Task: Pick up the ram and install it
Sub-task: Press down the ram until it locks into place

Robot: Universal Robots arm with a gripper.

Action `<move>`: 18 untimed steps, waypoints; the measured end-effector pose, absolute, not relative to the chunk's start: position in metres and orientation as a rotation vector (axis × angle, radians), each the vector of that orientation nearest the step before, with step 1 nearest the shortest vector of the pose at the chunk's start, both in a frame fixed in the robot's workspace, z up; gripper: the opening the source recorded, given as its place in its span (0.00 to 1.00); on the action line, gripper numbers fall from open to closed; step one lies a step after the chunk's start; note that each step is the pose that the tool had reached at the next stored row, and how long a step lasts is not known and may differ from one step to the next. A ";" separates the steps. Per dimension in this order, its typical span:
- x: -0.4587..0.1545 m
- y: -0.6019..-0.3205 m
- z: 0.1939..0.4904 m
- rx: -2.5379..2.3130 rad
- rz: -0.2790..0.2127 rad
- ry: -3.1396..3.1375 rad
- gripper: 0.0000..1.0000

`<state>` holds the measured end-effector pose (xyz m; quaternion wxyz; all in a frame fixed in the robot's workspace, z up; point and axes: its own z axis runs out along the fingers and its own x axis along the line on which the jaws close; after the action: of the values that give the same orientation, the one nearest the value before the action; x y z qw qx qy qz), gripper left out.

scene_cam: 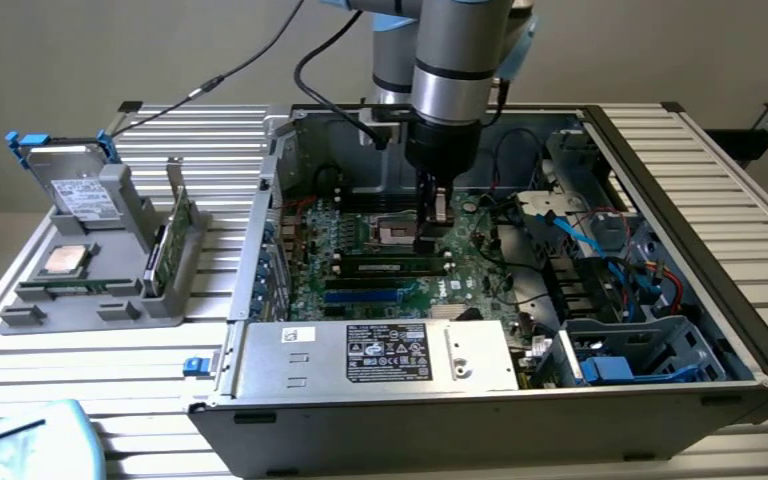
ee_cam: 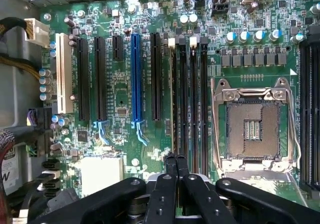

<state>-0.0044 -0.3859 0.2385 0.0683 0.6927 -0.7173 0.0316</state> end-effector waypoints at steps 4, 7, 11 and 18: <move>-0.012 -0.386 0.239 2.087 0.099 -2.162 0.10; -0.019 -0.386 0.239 2.088 0.101 -2.163 0.10; -0.030 -0.386 0.239 2.089 0.103 -2.164 0.10; -0.047 -0.386 0.239 2.089 0.104 -2.165 0.10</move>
<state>-0.0468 -0.3862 0.2387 0.0656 0.6926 -0.7175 0.0345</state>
